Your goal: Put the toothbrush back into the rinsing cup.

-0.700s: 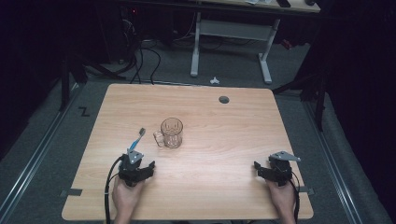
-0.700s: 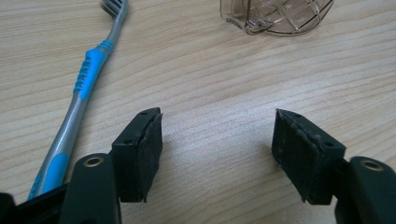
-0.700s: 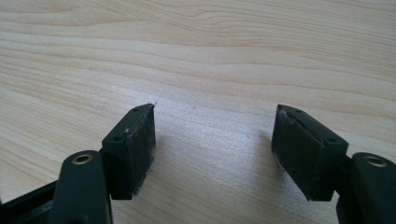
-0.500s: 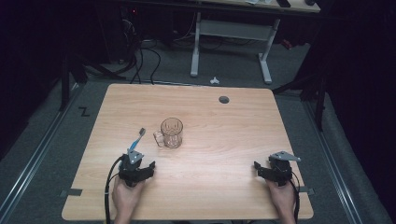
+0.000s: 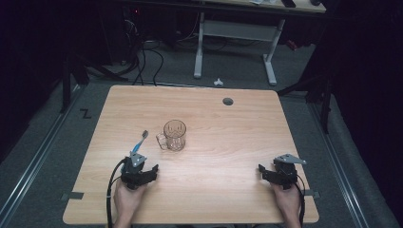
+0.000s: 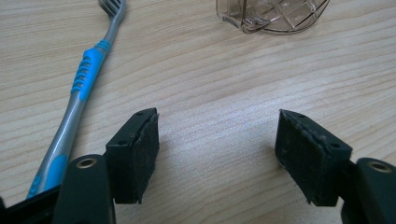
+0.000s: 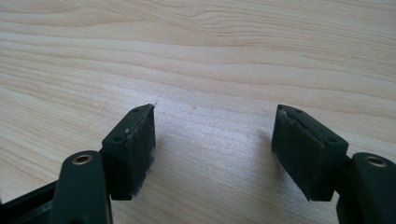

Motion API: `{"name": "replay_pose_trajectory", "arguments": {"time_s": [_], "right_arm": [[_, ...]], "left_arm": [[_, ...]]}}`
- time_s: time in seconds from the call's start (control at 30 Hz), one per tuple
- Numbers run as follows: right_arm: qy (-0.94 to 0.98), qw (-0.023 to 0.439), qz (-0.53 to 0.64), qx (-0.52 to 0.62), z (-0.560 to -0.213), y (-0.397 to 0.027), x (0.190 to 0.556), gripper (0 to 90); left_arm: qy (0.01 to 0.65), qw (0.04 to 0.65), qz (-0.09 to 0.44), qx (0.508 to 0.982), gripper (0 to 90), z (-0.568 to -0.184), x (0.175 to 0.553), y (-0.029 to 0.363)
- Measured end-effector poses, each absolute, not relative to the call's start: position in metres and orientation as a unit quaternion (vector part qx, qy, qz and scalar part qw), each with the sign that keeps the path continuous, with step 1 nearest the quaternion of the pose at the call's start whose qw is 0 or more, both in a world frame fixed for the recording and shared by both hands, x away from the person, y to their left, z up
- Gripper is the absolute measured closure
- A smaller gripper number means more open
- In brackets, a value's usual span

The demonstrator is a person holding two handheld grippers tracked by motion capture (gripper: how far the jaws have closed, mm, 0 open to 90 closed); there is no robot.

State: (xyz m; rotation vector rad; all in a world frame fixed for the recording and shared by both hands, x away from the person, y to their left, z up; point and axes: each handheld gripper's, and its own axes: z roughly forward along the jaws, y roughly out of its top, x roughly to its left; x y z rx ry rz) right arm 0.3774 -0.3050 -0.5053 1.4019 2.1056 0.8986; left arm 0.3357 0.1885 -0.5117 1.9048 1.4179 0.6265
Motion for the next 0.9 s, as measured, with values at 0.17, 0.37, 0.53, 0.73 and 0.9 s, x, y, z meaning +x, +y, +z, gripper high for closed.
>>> {"name": "replay_pose_trajectory", "arguments": {"time_s": [0.17,0.37,0.53,0.73,0.9], "right_arm": [[0.764,0.227,0.326,0.508,-0.5053,-0.3050,0.3775,30.7],[0.764,0.227,0.326,0.508,-0.5053,-0.3050,0.3775,30.6],[0.764,0.226,0.326,0.508,-0.5053,-0.3051,0.3775,30.6],[0.764,0.226,0.327,0.508,-0.5053,-0.3051,0.3775,30.6],[0.765,0.226,0.327,0.507,-0.5053,-0.3050,0.3773,30.6]], "left_arm": [[0.544,0.336,0.240,0.730,31.1,-0.5117,0.3357,0.1884],[0.546,0.335,0.240,0.730,30.8,-0.5117,0.3354,0.1877],[0.545,0.335,0.240,0.730,30.8,-0.5116,0.3346,0.1866],[0.539,0.337,0.233,0.736,31.4,-0.5107,0.3328,0.1843],[0.536,0.340,0.227,0.739,32.0,-0.5100,0.3307,0.1831]]}}
